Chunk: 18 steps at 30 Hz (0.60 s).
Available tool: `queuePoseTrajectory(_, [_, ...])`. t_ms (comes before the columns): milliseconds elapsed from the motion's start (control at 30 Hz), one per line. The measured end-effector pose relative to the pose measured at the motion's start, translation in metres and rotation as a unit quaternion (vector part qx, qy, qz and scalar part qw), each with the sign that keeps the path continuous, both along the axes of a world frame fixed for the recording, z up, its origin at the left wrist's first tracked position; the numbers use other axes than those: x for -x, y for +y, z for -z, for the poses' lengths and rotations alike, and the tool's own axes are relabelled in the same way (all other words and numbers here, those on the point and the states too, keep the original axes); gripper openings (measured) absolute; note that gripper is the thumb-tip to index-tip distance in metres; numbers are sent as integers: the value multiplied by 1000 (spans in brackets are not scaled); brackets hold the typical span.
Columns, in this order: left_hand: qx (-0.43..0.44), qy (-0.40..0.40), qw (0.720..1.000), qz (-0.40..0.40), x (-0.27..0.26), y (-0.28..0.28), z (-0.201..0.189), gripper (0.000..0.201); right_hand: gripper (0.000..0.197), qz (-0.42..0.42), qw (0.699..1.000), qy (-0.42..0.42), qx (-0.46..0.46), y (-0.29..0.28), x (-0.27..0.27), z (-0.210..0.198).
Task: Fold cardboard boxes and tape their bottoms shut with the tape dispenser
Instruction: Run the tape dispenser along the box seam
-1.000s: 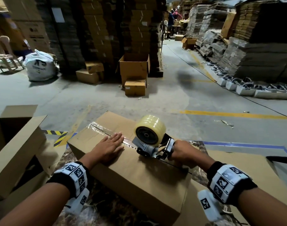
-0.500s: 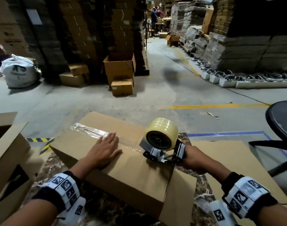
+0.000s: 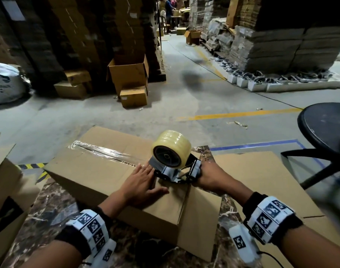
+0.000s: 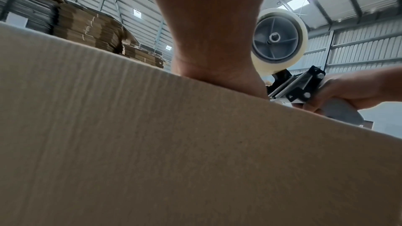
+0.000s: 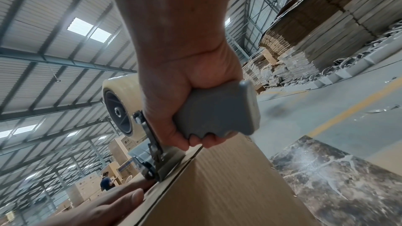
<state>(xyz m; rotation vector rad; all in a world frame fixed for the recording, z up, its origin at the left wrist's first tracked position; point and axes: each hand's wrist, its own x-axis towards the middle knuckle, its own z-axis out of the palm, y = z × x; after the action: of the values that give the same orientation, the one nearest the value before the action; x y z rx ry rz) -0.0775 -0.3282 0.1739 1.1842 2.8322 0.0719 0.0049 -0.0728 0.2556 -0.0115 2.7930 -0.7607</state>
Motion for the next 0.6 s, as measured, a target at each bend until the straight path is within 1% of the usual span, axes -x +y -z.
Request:
queuePoseTrajectory(33, [-8, 3, 1000, 3, -1, 1, -1, 97, 44, 9, 1000, 0, 0, 1, -3, -2])
queuePoseTrajectory(67, [-13, 1, 1000, 3, -1, 2, -2, 97, 41, 21, 1000, 0, -2, 3, -8, -4])
queuePoseTrajectory(133, [3, -17, 1000, -9, -1, 4, -3, 102, 25, 39, 999, -9, -17, 12, -17, -4])
queuePoseTrajectory(200, [41, -30, 998, -21, -2, 4, -4, 105, 16, 55, 998, -12, -34, 27, -27, -2])
queuePoseTrajectory(233, [50, -34, 998, -23, -2, 4, -5, 104, 17, 63, 997, -14, -36, 35, -34, -3])
queuePoseTrajectory(300, [42, -46, 998, -27, -5, 4, -8, 104, 26, 93, 995, -20, -27, 51, -46, -3])
queuePoseTrajectory(367, [35, -51, 998, -28, -8, 5, -10, 105, 27, 106, 994, -30, -22, 62, -56, -3])
queuePoseTrajectory(433, [42, -46, 998, -30, -11, 4, -12, 105, 27, 103, 994, -33, -11, 66, -61, -1])
queuePoseTrajectory(500, [50, -40, 997, -39, -13, 8, -15, 108, 29, 90, 995, -27, -19, 67, -63, 2])
queuePoseTrajectory(600, [46, -51, 996, -58, -20, 22, -21, 121, 31, 77, 997, -15, -28, 68, -63, 7])
